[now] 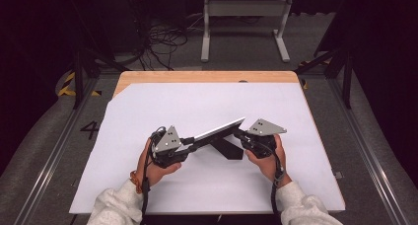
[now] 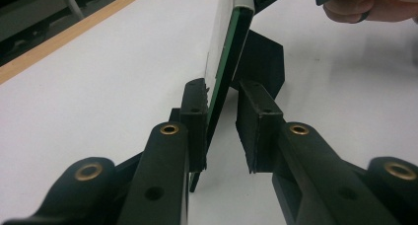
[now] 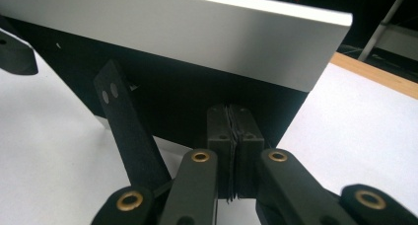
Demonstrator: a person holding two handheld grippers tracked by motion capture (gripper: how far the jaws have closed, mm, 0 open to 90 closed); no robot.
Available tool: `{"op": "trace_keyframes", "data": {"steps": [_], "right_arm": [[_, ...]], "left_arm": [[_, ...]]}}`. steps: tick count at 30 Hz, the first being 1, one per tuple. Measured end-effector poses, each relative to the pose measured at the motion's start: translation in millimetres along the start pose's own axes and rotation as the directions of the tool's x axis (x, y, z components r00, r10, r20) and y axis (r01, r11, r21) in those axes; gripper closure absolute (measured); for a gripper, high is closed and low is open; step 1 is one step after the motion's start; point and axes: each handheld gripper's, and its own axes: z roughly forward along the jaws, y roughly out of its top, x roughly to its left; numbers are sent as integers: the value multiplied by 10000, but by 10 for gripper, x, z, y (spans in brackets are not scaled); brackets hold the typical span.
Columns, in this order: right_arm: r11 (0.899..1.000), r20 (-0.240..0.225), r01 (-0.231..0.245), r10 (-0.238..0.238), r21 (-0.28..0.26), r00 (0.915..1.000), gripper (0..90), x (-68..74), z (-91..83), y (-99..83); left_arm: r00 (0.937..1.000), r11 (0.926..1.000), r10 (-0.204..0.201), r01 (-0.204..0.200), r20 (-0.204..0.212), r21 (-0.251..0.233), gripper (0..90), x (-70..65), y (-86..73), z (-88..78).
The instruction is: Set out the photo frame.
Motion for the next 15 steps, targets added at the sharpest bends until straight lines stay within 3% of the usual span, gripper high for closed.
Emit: {"op": "trace_keyframes", "data": {"steps": [6, 15], "right_arm": [[9995, 20, 211, -211, -231, 9998, 889, 54, 14, 42], [9994, -226, 96, -104, -329, 9997, 884, 82, 29, 65]], "left_arm": [[9999, 9998, 135, -135, 33, 121, 743, -51, 20, 23], [9991, 9989, 385, -390, 171, 270, 745, -156, 54, 97]]}}
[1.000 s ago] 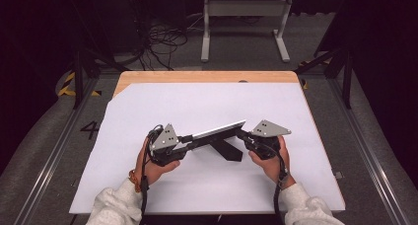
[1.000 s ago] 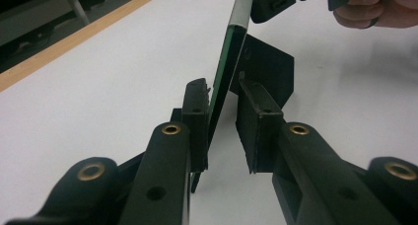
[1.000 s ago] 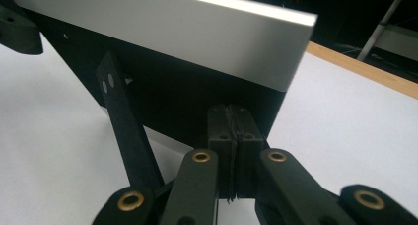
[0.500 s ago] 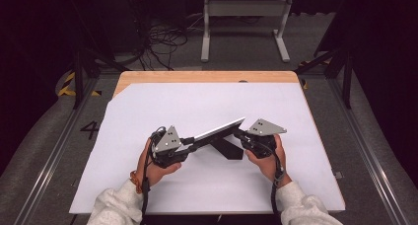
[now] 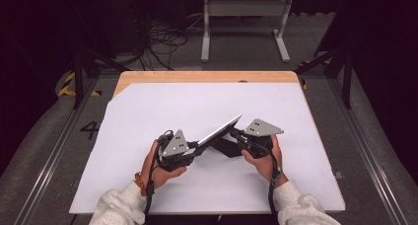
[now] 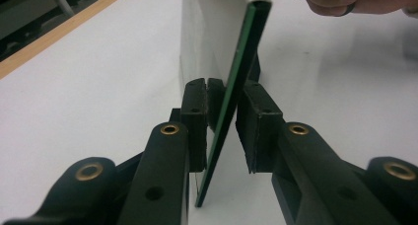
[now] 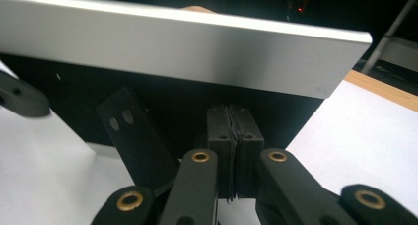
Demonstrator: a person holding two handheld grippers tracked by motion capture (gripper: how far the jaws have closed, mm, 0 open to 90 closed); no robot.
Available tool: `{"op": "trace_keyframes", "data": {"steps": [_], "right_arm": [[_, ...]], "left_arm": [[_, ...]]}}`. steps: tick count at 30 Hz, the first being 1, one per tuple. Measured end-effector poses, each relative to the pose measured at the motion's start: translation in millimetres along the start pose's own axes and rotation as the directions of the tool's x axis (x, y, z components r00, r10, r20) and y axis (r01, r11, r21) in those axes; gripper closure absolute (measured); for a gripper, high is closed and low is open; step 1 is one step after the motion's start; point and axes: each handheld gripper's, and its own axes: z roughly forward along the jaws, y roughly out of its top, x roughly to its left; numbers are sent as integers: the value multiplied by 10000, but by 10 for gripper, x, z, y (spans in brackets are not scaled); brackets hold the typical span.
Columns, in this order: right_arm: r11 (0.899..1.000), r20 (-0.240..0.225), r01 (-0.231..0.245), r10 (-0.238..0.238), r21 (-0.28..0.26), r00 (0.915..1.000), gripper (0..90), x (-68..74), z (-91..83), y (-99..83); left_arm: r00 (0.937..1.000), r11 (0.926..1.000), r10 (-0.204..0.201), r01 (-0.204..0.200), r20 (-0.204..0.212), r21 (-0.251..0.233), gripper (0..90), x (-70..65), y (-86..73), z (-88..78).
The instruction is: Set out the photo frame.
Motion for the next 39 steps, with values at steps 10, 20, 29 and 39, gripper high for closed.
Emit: {"op": "trace_keyframes", "data": {"steps": [10, 20, 29, 39], "right_arm": [[9999, -146, 71, -72, -115, 9999, 880, 43, -14, 27], [9999, -89, 135, -136, -65, 9999, 878, 38, -25, 29], [10000, 133, -72, 71, 23, 9999, 880, -43, -21, 21], [9997, -46, -232, 232, -17, 9997, 881, -42, 18, 23]], "left_arm": [[9999, 10000, -19, 19, 162, 10, 739, -22, 4, 32], [9994, 9998, 153, -156, 317, 87, 730, -33, -6, -62], [9989, 9992, 184, -199, 436, 340, 782, -13, -79, -112], [9987, 9991, 203, -221, 468, 366, 777, -28, -63, -64]]}}
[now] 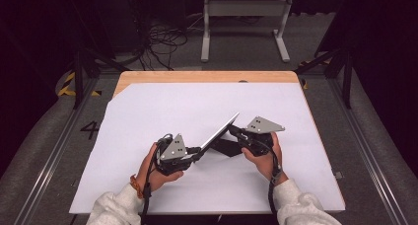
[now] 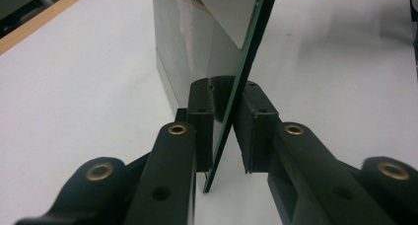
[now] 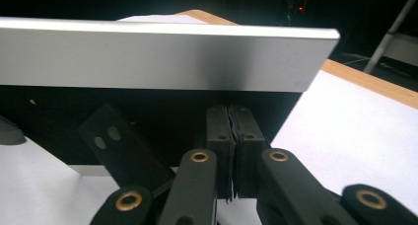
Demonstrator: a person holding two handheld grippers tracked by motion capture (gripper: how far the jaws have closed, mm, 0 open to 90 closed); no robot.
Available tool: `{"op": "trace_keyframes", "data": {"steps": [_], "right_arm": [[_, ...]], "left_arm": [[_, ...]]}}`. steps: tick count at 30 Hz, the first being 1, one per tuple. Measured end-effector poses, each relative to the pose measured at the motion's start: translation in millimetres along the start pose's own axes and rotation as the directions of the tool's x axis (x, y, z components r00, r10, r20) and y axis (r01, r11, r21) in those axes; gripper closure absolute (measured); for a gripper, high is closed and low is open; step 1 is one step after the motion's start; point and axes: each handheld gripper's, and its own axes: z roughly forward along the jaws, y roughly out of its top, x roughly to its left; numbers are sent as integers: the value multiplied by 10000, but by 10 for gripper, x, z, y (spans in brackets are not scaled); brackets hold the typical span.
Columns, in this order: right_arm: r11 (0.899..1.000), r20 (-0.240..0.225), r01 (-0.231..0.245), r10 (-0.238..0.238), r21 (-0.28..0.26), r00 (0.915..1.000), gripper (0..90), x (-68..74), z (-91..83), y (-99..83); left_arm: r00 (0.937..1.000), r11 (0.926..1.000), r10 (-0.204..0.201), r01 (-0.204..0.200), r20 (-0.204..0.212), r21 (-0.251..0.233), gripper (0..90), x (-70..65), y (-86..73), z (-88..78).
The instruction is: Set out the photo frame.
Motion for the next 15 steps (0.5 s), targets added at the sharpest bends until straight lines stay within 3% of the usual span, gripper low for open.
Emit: {"op": "trace_keyframes", "data": {"steps": [6, 7, 15], "right_arm": [[9991, -284, 425, -423, 81, 9987, 868, 121, 12, 27], [9970, -339, 763, -760, 81, 9965, 873, 197, 13, 48], [9980, -490, 626, -628, -48, 9968, 868, 208, 3, 58]], "left_arm": [[9999, 9999, 103, -103, 42, -12, 761, -33, 14, 13], [10000, 10000, 76, -76, 37, -6, 758, -47, 19, 18], [10000, 10000, 62, -62, 74, -45, 746, -77, 31, 26]]}}
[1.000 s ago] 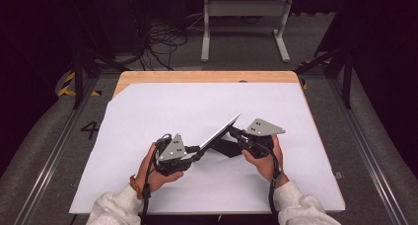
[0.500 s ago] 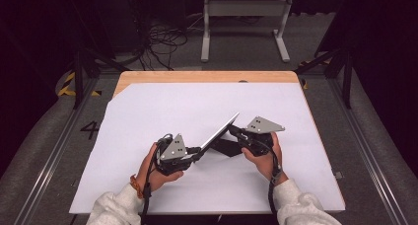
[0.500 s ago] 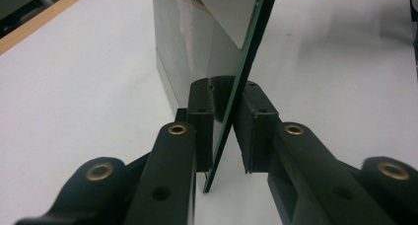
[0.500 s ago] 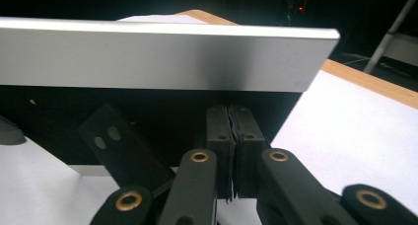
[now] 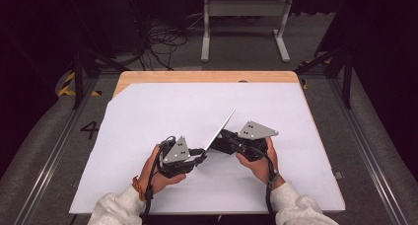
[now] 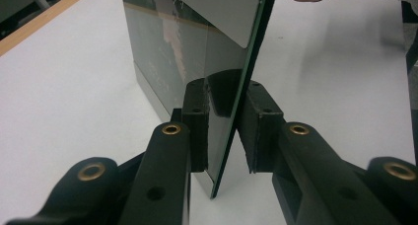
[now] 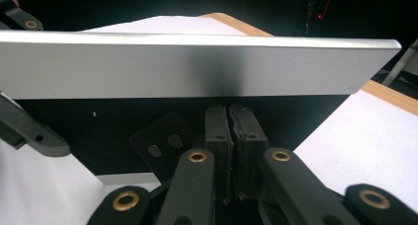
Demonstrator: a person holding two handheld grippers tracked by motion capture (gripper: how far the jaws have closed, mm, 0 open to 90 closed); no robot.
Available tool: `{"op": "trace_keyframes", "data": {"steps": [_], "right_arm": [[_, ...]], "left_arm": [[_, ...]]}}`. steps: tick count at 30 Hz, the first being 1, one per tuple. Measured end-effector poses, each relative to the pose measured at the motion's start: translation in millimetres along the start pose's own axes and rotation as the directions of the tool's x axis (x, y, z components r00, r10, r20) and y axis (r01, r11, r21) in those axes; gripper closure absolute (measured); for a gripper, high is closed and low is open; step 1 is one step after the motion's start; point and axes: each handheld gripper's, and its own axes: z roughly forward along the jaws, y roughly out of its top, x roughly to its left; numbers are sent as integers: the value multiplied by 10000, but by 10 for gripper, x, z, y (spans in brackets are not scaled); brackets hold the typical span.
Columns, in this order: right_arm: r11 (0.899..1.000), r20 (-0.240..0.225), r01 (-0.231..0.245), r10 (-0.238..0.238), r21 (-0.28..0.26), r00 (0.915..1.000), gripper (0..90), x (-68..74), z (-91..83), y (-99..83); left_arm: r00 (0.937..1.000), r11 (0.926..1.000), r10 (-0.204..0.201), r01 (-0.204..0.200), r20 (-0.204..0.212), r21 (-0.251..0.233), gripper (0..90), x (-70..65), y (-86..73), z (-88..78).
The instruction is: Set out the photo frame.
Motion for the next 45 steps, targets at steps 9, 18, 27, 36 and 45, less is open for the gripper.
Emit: {"op": "trace_keyframes", "data": {"steps": [9, 18, 27, 36, 45], "right_arm": [[10000, 138, -1, 1, 2, 9999, 870, -9, -5, 0], [10000, 161, -64, 64, -53, 9998, 841, -33, -10, -7], [9999, 248, -117, 119, -53, 9996, 849, -63, -65, -33], [9996, 512, -262, 264, -51, 9983, 899, -140, -52, -52], [9994, 447, -339, 342, -74, 9984, 893, -166, -5, -40]], "left_arm": [[9997, 9999, 159, -157, 206, -68, 721, -55, 45, 49], [9993, 9996, 266, -263, 255, -108, 701, -70, 61, 79], [9985, 9990, 355, -343, 418, -289, 706, -48, 48, -45], [9975, 9991, 348, -333, 621, -243, 833, 48, 5, -127], [9970, 9996, 250, -240, 726, -138, 845, 15, 0, -13]]}}
